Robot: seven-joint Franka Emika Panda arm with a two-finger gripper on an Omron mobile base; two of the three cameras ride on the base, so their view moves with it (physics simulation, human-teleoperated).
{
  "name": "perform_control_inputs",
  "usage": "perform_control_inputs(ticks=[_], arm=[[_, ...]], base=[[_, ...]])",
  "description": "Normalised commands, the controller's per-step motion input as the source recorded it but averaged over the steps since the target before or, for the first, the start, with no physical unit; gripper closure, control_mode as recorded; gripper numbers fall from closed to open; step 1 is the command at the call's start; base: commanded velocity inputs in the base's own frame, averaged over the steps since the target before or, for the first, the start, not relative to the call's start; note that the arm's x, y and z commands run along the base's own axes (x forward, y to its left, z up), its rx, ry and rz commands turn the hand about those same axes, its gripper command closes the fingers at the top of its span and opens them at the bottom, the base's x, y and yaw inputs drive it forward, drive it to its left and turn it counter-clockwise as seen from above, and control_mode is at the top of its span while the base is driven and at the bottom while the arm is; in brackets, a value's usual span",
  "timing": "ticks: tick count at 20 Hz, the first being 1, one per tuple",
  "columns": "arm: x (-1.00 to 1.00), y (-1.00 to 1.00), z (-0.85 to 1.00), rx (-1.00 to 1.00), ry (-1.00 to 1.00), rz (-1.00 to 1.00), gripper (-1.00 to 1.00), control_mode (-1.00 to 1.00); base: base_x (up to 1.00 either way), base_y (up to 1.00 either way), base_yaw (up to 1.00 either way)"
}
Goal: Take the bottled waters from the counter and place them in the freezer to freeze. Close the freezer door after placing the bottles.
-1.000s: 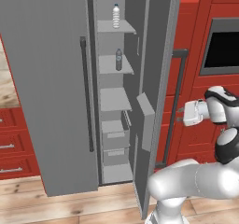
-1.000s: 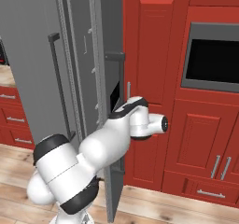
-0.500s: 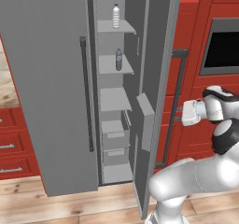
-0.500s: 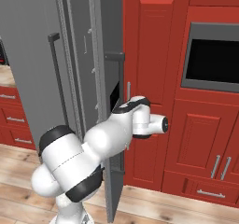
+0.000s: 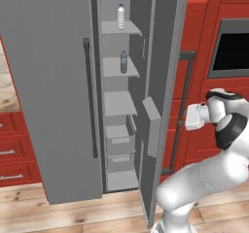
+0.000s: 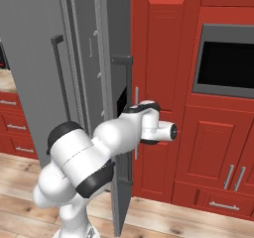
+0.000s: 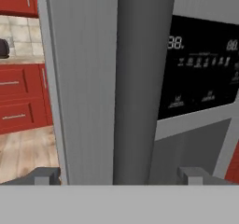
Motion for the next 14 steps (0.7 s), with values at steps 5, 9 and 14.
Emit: perform_control_inputs(ticks=[5,9,14], arm=[[0.14,0.02,-0.12,0.0,-0.03,0.04,-1.0,-1.0],[0.16,0.13,-0.08,0.0,0.0,0.08,-1.0,-1.0],[0.12,0.4,-0.01,0.0,0.0,0.12,-1.0,-1.0]], base=[[0.0,0.0,0.0],[0.0,0.0,0.0],[0.0,0.0,0.0]])
